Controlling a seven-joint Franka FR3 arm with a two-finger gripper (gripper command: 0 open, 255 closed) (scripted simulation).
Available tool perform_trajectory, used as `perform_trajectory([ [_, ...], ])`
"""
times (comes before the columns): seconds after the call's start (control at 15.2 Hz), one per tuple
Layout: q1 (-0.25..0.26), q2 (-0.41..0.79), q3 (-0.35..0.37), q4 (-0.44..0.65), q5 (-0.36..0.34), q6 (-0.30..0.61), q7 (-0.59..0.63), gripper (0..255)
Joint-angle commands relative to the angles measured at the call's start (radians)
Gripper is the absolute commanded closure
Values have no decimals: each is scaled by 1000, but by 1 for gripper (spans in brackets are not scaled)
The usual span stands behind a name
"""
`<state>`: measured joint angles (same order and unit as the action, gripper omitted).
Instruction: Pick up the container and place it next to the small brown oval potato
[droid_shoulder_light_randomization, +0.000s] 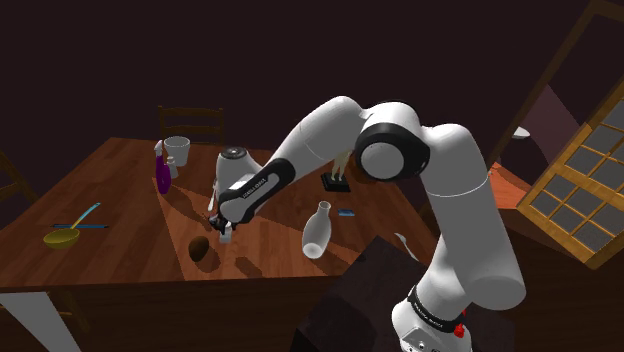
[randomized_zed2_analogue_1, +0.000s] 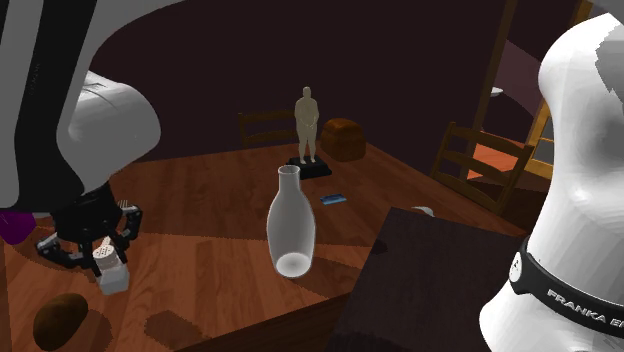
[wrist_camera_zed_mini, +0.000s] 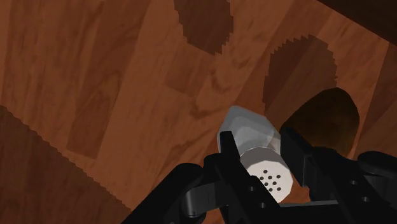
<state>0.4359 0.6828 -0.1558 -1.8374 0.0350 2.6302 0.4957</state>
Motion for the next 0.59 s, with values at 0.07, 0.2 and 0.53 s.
perform_trajectory([
  [0.07,-2,31,4,8,3,24,1,255],
  [0.2,-4,54,7,15,5,39,1,255],
  [0.53,-8,94,11,30,9,64,1,255],
])
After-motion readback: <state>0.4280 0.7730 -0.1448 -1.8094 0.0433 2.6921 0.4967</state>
